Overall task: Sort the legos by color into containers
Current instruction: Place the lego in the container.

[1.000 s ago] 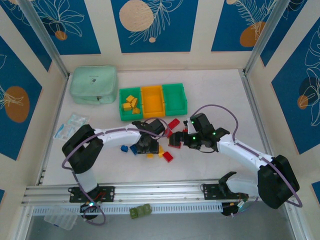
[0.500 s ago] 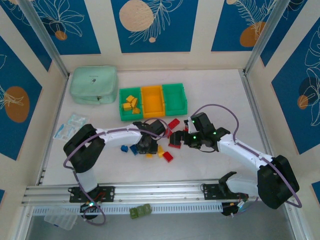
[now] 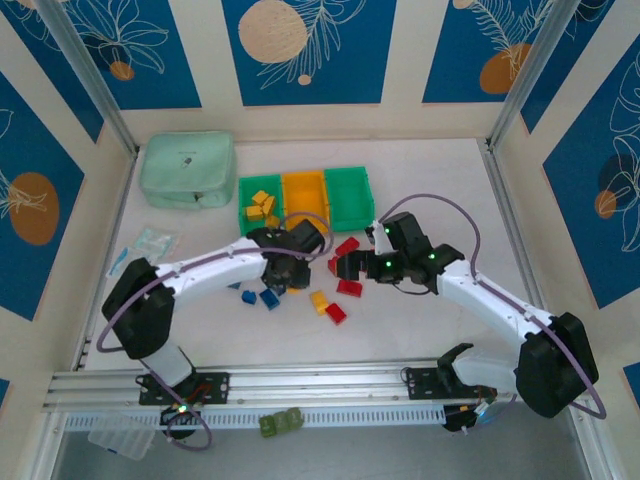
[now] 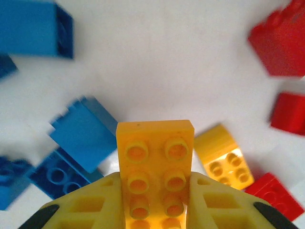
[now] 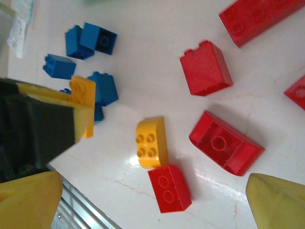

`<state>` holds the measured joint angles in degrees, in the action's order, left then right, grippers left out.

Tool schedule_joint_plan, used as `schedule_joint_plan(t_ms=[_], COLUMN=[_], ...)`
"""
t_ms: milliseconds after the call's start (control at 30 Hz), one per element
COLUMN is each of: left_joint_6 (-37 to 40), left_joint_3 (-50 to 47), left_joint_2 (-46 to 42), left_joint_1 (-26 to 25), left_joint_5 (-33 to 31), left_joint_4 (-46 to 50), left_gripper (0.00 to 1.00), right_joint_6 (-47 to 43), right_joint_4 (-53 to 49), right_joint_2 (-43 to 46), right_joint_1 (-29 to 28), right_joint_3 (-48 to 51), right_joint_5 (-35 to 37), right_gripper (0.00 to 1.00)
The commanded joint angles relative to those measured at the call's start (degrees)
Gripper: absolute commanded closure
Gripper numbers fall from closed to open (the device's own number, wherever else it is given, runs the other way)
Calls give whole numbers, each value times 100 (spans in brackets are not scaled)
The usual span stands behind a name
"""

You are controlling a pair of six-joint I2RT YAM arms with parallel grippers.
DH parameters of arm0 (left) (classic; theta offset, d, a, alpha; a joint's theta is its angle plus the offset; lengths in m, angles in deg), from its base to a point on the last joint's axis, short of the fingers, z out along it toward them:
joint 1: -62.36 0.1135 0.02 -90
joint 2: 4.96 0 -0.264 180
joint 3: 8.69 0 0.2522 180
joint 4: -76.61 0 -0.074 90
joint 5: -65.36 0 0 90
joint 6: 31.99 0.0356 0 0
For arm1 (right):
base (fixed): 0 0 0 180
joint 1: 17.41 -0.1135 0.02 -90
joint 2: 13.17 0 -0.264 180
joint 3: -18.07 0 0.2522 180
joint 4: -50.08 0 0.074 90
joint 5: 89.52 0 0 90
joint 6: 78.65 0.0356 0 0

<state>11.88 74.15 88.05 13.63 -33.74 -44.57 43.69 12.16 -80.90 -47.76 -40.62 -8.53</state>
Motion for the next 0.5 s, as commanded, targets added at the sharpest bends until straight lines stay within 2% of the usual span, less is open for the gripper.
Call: schedule_joint_plan(t_ms=[0,200,467], left_joint_6=[555,1162,1642], left_joint_3=[462,1275,2399], left_joint_2=[-239,145,1419], left_joint_1=[467,1422,2198], left_joint_5=[-423,-348,-334], left_joint_4=[368,120,-179], left_gripper=[70,70,70], right_joint_6=[-95,135,258], right_joint_4=[-133,82,246], right_joint_2=[-95,-412,-675], right_joint_1=[-24,-24,-37], right_joint_3=[-339,-680,-947], right_joint_5=[-48,-105,-13], right_gripper=[1,1,1])
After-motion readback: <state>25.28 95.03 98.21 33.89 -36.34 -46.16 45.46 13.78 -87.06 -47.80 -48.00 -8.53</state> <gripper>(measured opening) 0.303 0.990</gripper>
